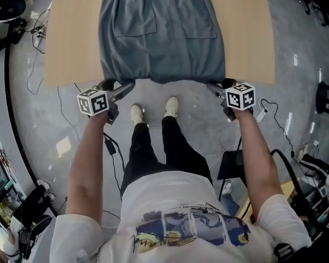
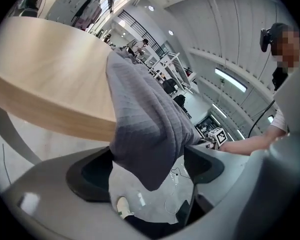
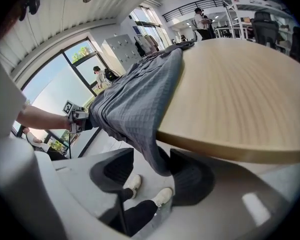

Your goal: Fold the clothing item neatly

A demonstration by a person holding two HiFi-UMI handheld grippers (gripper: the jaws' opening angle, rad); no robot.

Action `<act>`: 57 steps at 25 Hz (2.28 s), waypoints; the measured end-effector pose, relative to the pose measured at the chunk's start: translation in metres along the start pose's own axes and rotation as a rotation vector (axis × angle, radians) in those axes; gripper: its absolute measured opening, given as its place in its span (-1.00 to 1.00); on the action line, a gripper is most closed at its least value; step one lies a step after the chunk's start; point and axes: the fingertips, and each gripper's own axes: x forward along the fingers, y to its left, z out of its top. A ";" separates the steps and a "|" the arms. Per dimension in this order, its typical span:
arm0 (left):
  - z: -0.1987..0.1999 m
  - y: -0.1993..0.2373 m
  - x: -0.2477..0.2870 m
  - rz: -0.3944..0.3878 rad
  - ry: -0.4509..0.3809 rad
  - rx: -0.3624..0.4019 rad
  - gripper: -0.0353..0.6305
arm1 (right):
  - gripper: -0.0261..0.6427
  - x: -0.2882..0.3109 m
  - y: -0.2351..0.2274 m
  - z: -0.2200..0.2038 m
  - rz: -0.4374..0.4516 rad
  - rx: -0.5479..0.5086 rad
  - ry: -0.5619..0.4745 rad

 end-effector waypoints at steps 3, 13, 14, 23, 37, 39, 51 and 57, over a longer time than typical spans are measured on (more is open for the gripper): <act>0.006 -0.003 0.004 -0.014 -0.003 0.022 0.31 | -0.28 0.007 0.006 0.007 0.052 0.019 -0.032; 0.006 -0.018 -0.006 -0.082 0.011 0.046 -0.63 | -0.85 0.003 0.020 0.008 0.105 0.046 -0.066; 0.006 -0.020 -0.009 -0.084 0.007 0.044 -0.72 | -0.89 0.001 0.023 0.007 0.111 0.051 -0.068; 0.015 -0.039 -0.036 -0.136 0.009 0.051 -0.82 | -0.90 -0.022 0.048 0.010 0.138 0.058 -0.105; 0.062 -0.071 -0.066 -0.208 -0.019 0.179 -0.82 | -0.90 -0.054 0.096 0.062 0.152 -0.021 -0.221; 0.072 -0.079 -0.071 -0.231 -0.036 0.184 -0.82 | -0.90 -0.061 0.105 0.073 0.168 -0.028 -0.242; 0.121 -0.115 -0.101 -0.378 -0.065 0.266 -0.82 | -0.90 -0.100 0.156 0.138 0.224 -0.067 -0.383; 0.151 -0.136 -0.121 -0.442 -0.088 0.327 -0.82 | -0.90 -0.120 0.180 0.171 0.210 -0.115 -0.447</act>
